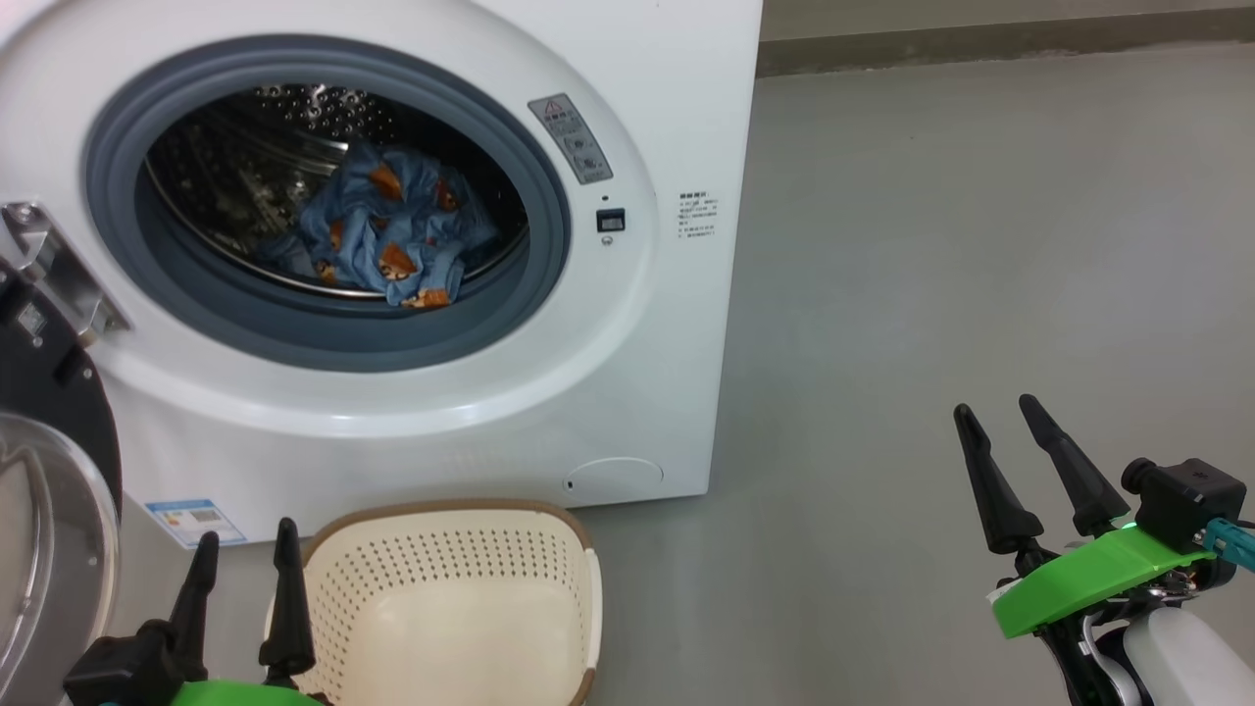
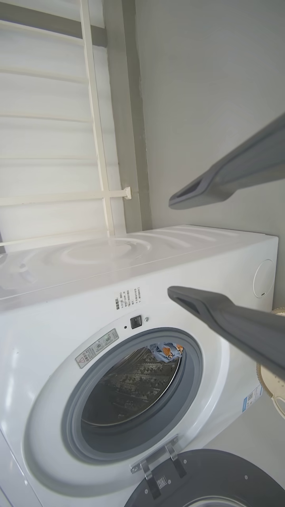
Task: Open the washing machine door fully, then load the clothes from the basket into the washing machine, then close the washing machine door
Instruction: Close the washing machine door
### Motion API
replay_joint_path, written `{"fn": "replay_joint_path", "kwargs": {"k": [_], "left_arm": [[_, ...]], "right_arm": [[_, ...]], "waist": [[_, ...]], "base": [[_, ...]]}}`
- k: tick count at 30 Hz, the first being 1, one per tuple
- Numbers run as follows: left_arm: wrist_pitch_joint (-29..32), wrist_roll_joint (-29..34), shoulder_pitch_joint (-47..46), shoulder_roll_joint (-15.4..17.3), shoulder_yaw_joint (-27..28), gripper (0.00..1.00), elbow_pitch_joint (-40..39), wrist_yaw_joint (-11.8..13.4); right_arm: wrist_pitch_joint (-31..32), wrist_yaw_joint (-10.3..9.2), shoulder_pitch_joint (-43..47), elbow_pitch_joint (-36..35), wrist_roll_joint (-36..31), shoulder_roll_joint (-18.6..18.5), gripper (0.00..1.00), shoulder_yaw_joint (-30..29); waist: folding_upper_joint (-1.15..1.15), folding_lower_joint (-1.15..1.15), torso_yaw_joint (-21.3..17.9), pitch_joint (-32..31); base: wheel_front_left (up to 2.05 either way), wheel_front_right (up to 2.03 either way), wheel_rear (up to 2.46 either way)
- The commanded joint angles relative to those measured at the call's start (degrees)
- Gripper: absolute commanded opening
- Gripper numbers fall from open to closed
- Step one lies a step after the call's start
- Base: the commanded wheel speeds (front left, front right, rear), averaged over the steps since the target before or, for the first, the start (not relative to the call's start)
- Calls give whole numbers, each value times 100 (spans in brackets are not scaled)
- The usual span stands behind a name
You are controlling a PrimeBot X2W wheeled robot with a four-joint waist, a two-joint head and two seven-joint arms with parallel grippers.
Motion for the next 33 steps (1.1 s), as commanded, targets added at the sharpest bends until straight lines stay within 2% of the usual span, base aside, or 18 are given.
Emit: {"fn": "replay_joint_path", "kwargs": {"k": [1,14,33], "left_arm": [[-37,63,-201,122,223,100,-98,-16],[-37,130,-192,63,292,100,-112,-66],[-37,199,-187,44,269,100,-126,-55]], "right_arm": [[-46,26,-103,-123,25,-115,100,68],[-46,26,-107,-113,25,-102,100,63],[-46,26,-93,-119,22,-108,100,54]], "waist": [[0,0,2,3],[0,0,-2,-8],[0,0,30,26]], "base": [[-149,149,0],[-147,147,0],[-10,10,0]]}}
